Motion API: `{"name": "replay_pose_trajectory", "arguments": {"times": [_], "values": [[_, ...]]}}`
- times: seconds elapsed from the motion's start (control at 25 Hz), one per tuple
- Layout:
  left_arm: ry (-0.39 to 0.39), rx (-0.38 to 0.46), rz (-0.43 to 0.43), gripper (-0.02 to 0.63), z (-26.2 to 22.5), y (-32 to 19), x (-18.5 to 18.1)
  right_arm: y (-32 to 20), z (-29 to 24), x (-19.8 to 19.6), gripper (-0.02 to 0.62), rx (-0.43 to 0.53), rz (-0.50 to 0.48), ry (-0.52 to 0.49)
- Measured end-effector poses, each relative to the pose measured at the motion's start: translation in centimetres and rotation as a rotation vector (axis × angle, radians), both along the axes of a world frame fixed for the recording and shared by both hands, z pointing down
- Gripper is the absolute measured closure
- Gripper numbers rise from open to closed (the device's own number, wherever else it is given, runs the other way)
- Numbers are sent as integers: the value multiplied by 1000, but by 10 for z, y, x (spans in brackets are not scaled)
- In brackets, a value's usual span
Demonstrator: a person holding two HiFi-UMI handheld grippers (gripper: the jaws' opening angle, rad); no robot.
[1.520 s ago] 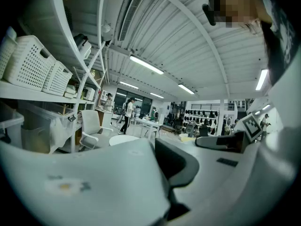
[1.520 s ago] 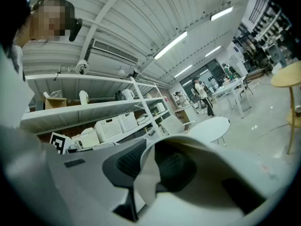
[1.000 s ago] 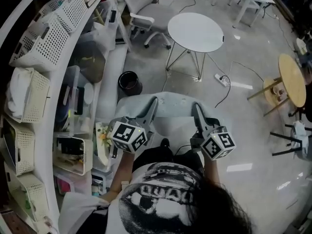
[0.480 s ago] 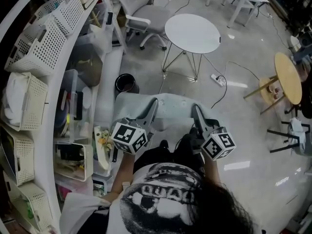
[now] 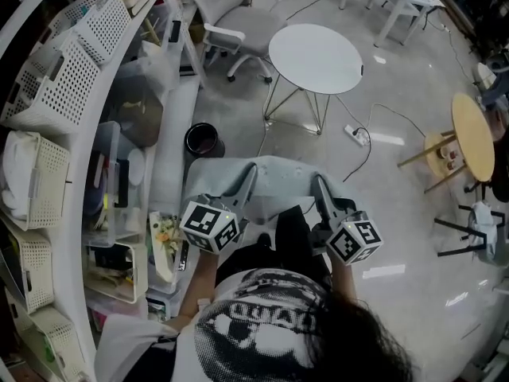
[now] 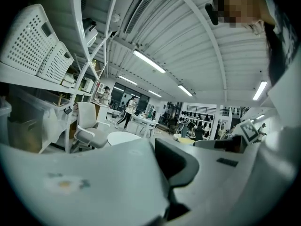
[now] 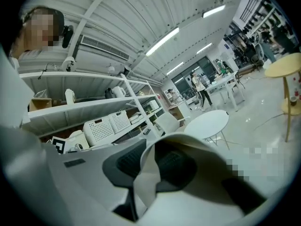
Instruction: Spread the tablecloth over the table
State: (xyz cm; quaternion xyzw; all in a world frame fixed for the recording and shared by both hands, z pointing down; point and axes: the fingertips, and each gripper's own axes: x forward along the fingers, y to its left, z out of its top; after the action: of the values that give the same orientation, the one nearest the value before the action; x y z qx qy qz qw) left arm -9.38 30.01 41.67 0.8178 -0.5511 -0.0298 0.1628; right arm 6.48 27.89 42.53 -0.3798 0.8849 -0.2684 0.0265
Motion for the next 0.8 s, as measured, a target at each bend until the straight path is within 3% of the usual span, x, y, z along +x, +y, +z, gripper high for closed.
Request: {"name": "replay_pose_trajectory", "arguments": {"times": [0.44, 0.8], "values": [[-14, -23, -36, 552, 4, -125, 6, -134, 8, 4, 538, -2, -48, -26], [-18, -14, -40, 551, -8, -224, 32, -233, 2, 31, 540, -2, -51, -87]]}}
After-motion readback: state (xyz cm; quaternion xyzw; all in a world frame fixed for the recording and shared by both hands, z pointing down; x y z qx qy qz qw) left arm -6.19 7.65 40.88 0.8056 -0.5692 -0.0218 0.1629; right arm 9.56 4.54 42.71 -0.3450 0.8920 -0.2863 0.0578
